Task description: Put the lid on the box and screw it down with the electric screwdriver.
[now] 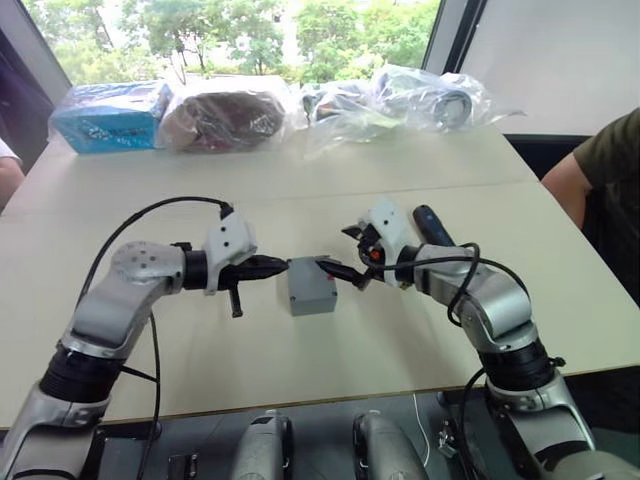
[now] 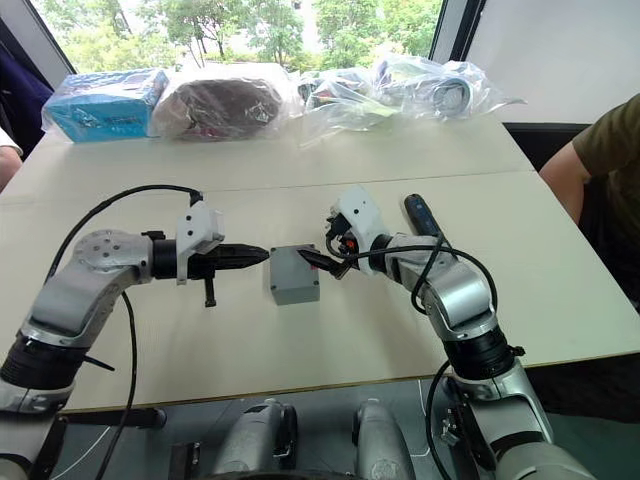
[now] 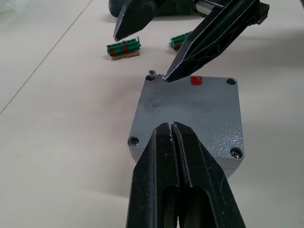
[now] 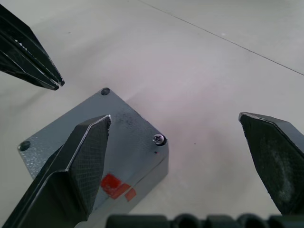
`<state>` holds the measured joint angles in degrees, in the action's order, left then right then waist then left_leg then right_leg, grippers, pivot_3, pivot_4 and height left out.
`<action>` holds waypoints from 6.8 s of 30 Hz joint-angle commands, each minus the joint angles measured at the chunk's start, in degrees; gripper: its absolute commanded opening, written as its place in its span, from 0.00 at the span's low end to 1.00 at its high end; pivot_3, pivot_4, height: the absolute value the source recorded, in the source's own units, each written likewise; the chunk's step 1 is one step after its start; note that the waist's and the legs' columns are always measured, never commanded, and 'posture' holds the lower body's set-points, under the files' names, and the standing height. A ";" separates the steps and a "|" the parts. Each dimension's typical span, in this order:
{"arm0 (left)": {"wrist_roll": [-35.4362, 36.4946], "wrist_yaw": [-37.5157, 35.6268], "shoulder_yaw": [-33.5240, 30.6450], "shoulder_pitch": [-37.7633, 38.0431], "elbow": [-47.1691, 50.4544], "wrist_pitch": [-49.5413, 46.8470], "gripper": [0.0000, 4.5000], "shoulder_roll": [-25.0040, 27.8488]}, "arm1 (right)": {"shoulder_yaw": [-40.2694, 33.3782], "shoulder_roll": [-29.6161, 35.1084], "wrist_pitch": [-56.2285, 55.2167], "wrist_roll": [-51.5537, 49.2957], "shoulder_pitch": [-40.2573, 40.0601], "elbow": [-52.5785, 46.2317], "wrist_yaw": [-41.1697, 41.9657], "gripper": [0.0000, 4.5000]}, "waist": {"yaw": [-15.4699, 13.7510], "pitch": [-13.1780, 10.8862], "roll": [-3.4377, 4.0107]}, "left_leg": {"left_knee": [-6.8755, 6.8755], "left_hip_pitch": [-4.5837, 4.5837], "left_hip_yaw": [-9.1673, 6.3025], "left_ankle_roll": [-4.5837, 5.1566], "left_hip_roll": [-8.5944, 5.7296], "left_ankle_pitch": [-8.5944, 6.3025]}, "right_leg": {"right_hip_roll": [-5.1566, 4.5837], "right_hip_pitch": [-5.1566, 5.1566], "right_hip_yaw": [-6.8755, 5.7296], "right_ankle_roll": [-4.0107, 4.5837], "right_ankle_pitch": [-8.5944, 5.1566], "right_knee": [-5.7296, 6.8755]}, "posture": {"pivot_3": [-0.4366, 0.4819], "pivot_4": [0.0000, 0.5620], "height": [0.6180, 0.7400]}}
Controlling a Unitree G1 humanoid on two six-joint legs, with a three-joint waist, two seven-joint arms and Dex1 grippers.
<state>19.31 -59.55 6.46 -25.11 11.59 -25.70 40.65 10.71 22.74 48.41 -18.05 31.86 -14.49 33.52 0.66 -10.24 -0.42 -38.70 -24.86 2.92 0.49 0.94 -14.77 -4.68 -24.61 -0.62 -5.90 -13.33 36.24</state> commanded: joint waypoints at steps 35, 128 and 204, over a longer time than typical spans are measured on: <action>-1.19 1.48 -0.41 -2.64 -1.24 1.34 0.00 -2.36 | 0.51 0.18 4.30 -1.71 2.94 0.02 2.34 0.01 | -0.04 0.00 0.00 | -0.01 0.01 -0.03 0.00 0.00 0.00 | 0.00 0.01 0.00 0.00 0.00 0.01 | 0.48 0.27 1.00; -0.84 -1.45 3.12 -1.29 -4.36 6.50 0.00 -3.94 | -16.34 -13.25 -7.05 1.21 13.51 -4.51 2.47 0.42 | -1.18 -0.20 0.33 | -0.24 -0.30 0.09 0.00 -0.14 0.00 | -0.02 -0.07 0.06 0.00 0.03 0.00 | 0.48 0.27 1.00; -7.36 -2.44 5.40 -3.07 -9.07 7.20 0.00 -6.72 | -1.67 -13.21 -17.75 2.73 -9.51 1.14 -7.30 0.42 | 0.20 0.45 -0.06 | -0.08 0.53 -0.07 0.05 0.01 -0.04 | 0.10 0.53 0.16 0.00 0.00 0.02 | 0.48 0.27 1.00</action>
<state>12.90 -61.98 11.60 -28.41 2.37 -19.20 33.53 7.46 9.88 24.83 -15.13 24.32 -17.43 27.41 0.86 -9.79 -0.49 -38.76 -24.31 2.85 0.54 0.95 -14.81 -4.56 -24.07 -0.46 -5.89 -13.34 36.26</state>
